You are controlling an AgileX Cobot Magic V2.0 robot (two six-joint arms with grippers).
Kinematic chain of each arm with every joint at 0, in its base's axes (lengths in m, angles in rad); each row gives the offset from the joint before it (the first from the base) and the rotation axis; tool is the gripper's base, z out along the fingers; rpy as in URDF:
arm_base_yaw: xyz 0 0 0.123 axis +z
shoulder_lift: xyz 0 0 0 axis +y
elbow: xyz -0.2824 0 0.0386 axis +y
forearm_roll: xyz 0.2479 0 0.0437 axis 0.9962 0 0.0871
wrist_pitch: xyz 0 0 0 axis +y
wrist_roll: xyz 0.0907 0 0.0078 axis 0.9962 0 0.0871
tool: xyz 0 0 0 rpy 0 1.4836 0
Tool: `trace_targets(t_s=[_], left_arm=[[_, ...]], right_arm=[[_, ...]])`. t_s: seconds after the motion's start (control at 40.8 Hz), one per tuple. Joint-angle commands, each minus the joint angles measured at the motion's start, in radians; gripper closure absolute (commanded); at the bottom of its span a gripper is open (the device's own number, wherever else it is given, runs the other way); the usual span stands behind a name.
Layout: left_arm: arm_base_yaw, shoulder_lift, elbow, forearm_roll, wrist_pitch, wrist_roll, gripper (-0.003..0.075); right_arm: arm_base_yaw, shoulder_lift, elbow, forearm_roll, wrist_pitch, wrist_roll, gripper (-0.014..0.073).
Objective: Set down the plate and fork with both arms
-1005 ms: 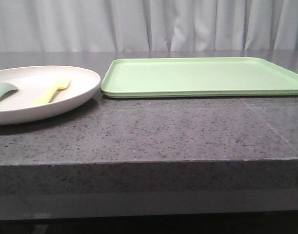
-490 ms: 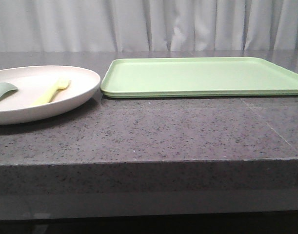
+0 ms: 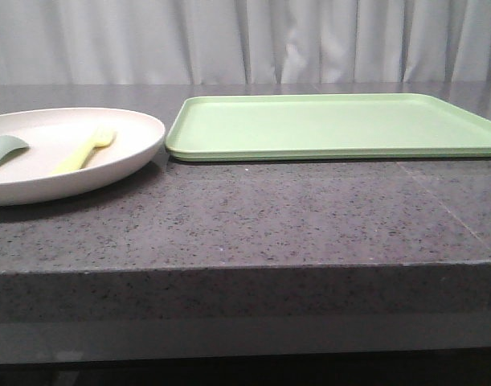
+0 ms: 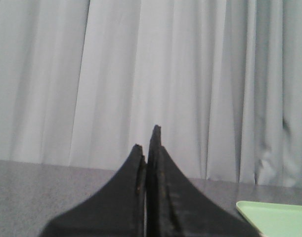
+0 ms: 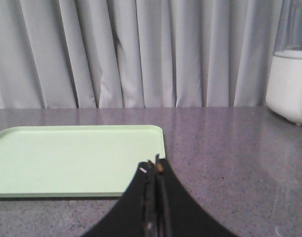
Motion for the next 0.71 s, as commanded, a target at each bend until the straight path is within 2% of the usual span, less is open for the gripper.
trace_targets(t_s=[0.0,0.123,0.27,0.417,0.613,0.686], left_arm=[[0.002,0.025,-0.122,-0.003,-0.005,-0.007,0.0738],[0.002,0.118,-0.254,0.006,0.146,0.011,0.0738],[0.002,0.284,-0.436,0.107,0.346,0.023,0.0738],[0.002,0.446,-0.562,0.123,0.505,0.023,0.0738],[0.002,0.552,-0.590,0.123,0.503,0.023,0.0738],[0.002,0.559,-0.590,0.123,0.495,0.023,0.0731]], right_arm=[[-0.007,0.032,-0.123,-0.008,0.026,-0.006,0.0662],[-0.007,0.153,-0.288,0.032,0.148,-0.006,0.0662],[-0.007,0.339,-0.463,0.098,0.295,-0.006,0.0662],[-0.007,0.485,-0.543,0.092,0.310,-0.006,0.0662],[-0.007,0.540,-0.545,0.086,0.280,-0.006,0.0657],[-0.007,0.539,-0.545,0.074,0.279,-0.006,0.0624]])
